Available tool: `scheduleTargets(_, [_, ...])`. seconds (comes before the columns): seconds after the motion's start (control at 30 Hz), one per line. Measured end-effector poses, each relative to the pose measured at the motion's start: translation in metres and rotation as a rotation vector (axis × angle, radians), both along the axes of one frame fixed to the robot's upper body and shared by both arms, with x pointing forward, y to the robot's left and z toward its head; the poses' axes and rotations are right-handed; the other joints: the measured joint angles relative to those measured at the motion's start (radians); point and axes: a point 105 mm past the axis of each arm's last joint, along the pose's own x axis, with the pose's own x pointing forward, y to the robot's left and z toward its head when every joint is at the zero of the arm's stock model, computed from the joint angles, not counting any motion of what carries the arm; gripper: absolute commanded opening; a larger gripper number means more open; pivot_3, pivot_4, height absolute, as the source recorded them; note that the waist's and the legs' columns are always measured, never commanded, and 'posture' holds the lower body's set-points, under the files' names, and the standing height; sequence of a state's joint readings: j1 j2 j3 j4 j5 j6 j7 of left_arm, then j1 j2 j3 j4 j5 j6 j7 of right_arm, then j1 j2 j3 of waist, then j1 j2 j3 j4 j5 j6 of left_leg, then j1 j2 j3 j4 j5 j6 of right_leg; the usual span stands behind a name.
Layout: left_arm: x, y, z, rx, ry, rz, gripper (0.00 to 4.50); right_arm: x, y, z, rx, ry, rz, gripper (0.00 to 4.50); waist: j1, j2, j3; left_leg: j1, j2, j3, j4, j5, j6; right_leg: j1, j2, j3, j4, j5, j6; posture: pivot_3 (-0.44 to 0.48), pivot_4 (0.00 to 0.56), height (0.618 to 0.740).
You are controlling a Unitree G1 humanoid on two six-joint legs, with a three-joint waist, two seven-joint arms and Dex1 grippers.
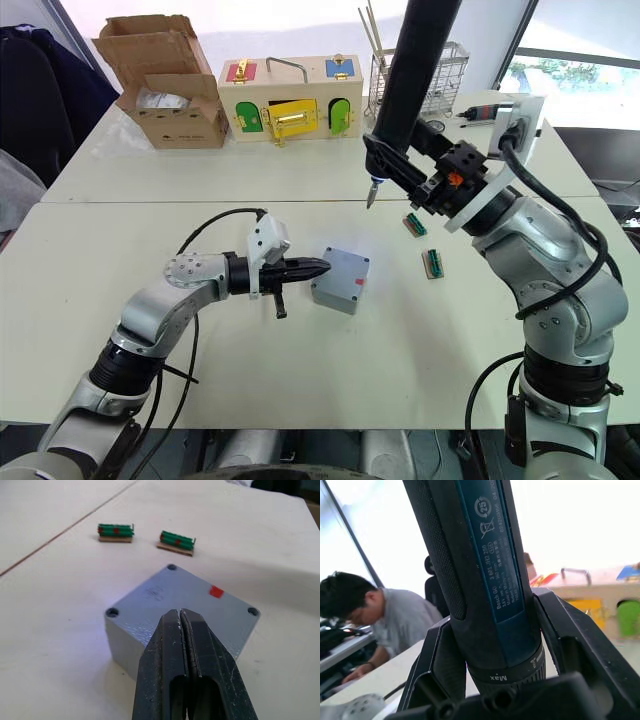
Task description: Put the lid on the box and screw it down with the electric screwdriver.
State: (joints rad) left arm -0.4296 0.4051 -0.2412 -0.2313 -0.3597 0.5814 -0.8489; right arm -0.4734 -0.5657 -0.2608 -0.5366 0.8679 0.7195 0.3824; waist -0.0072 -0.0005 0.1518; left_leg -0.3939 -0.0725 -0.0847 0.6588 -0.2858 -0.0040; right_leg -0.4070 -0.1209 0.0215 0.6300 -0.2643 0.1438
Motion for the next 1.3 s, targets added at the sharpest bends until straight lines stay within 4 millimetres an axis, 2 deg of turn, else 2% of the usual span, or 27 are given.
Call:
scheduleTargets(0.13, [-0.004, -0.003, 0.015, -0.044, -0.017, -0.016, 0.00, 0.018, -0.020, -0.010, 0.032, 0.151, -0.099, 1.86, 0.003, 0.000, 0.001, -0.002, 0.000, 0.000, 0.002, 0.000, 0.000, -0.001, 0.000, 0.000, 0.000, 0.000, 0.000, 0.000, 0.150, 0.730])
scheduleTargets(0.23, [-0.013, -0.005, 0.025, -0.053, -0.007, -0.060, 0.00, 0.026, -0.047, -0.003, -0.035, 0.250, -0.182, 1.86, 0.004, 0.002, 0.002, -0.008, 0.000, 0.001, 0.004, 0.001, -0.002, -0.006, -0.001, 0.000, 0.000, 0.000, 0.000, 0.000, 0.150, 0.730])
scheduleTargets(0.27, [-0.018, -0.006, 0.029, -0.039, -0.009, -0.091, 0.00, 0.027, -0.062, 0.000, -0.102, 0.300, -0.223, 1.86, 0.007, 0.005, 0.004, -0.012, -0.001, 0.001, 0.005, 0.003, -0.004, -0.009, -0.001, 0.000, 0.001, 0.000, 0.000, 0.000, 0.150, 0.730])
scheduleTargets(0.3, [-0.025, -0.005, 0.033, -0.015, -0.020, -0.132, 0.00, 0.026, -0.088, 0.001, -0.187, 0.380, -0.297, 1.86, 0.018, 0.005, 0.004, -0.015, -0.001, 0.001, 0.006, 0.003, -0.005, -0.012, -0.001, 0.000, 0.001, 0.000, 0.000, 0.000, 0.150, 0.730])
scheduleTargets(0.37, [-0.034, -0.003, 0.037, 0.018, -0.039, -0.174, 0.00, 0.019, -0.135, -0.003, -0.231, 0.526, -0.423, 1.86, 0.025, 0.004, 0.004, -0.016, -0.001, 0.001, 0.006, 0.003, -0.004, -0.011, -0.001, -0.001, -0.001, 0.000, 0.000, 0.000, 0.150, 0.730])
scheduleTargets(0.43, [-0.038, -0.007, 0.035, 0.022, -0.034, -0.199, 0.00, 0.011, -0.155, -0.025, -0.222, 0.695, -0.431, 1.86, 0.019, 0.004, 0.004, -0.015, 0.000, 0.002, 0.006, 0.000, 0.001, -0.010, -0.001, -0.001, -0.001, 0.000, 0.000, 0.000, 0.150, 0.730])
scheduleTargets(0.53, [-0.047, -0.021, 0.027, 0.033, -0.023, -0.261, 0.00, -0.002, -0.174, -0.078, -0.201, 0.996, -0.434, 1.86, 0.009, 0.004, 0.004, -0.013, 0.000, 0.005, 0.007, 0.000, 0.002, -0.009, -0.001, 0.002, 0.000, 0.000, 0.000, 0.000, 0.150, 0.730])
scheduleTargets(0.63, [-0.049, -0.027, 0.023, 0.045, -0.043, -0.274, 0.00, -0.015, -0.185, -0.121, -0.191, 1.233, -0.453, 1.86, 0.002, 0.011, 0.005, -0.014, 0.000, 0.005, 0.007, 0.000, 0.002, -0.011, -0.001, 0.002, 0.001, 0.000, 0.000, 0.000, 0.150, 0.730])
scheduleTargets(0.7, [-0.048, -0.028, 0.023, 0.049, -0.058, -0.265, 0.00, -0.018, -0.189, -0.132, -0.189, 1.292, -0.460, 1.86, -0.003, 0.012, 0.005, -0.014, 0.000, 0.005, 0.006, 0.000, 0.002, -0.012, -0.001, 0.002, 0.001, 0.000, 0.000, 0.000, 0.150, 0.730])
scheduleTargets(0.93, [-0.051, -0.030, 0.015, 0.057, -0.054, -0.259, 0.00, -0.001, -0.197, -0.131, -0.209, 1.317, -0.504, 1.86, -0.003, 0.012, 0.005, -0.015, 0.000, 0.005, 0.006, 0.000, 0.001, -0.013, -0.001, 0.002, 0.001, 0.000, 0.000, 0.000, 0.150, 0.730])
scheduleTargets(1.1, [-0.054, -0.031, 0.015, 0.062, -0.071, -0.253, 0.00, 0.004, -0.193, -0.147, -0.265, 1.350, -0.465, 1.86, 0.004, 0.011, 0.006, -0.015, -0.001, 0.005, 0.007, 0.002, -0.003, -0.013, -0.001, 0.002, 0.001, 0.000, 0.000, 0.000, 0.150, 0.730])
scheduleTargets(1.17, [-0.053, -0.031, 0.016, 0.062, -0.077, -0.244, 0.00, 0.006, -0.195, -0.147, -0.279, 1.351, -0.467, 1.86, 0.004, 0.010, 0.006, -0.015, -0.001, 0.005, 0.007, 0.003, -0.004, -0.013, -0.001, 0.002, 0.001, 0.001, 0.000, 0.000, 0.150, 0.730])
scheduleTargets(1.23, [-0.052, -0.031, 0.016, 0.064, -0.080, -0.236, 0.00, 0.007, -0.196, -0.147, -0.286, 1.354, -0.462, 2.86, 0.004, 0.011, 0.006, -0.015, -0.001, 0.005, 0.007, 0.003, -0.004, -0.013, -0.001, 0.002, 0.001, 0.001, 0.000, 0.000, 0.150, 0.730])
scheduleTargets(1.27, [-0.052, -0.031, 0.016, 0.063, -0.081, -0.232, 0.00, 0.007, -0.196, -0.147, -0.291, 1.350, -0.454, 3.04, 0.003, 0.010, 0.006, -0.015, -0.001, 0.005, 0.007, 0.003, -0.004, -0.013, -0.001, 0.002, 0.001, 0.001, 0.000, 0.000, 0.150, 0.730])
scheduleTargets(1.3, [-0.051, -0.031, 0.016, 0.056, -0.081, -0.223, 0.00, 0.008, -0.195, -0.146, -0.296, 1.346, -0.442, 3.43, 0.003, 0.010, 0.006, -0.015, -0.001, 0.005, 0.008, 0.003, -0.004, -0.012, -0.001, 0.002, 0.001, 0.001, 0.000, 0.000, 0.150, 0.730])
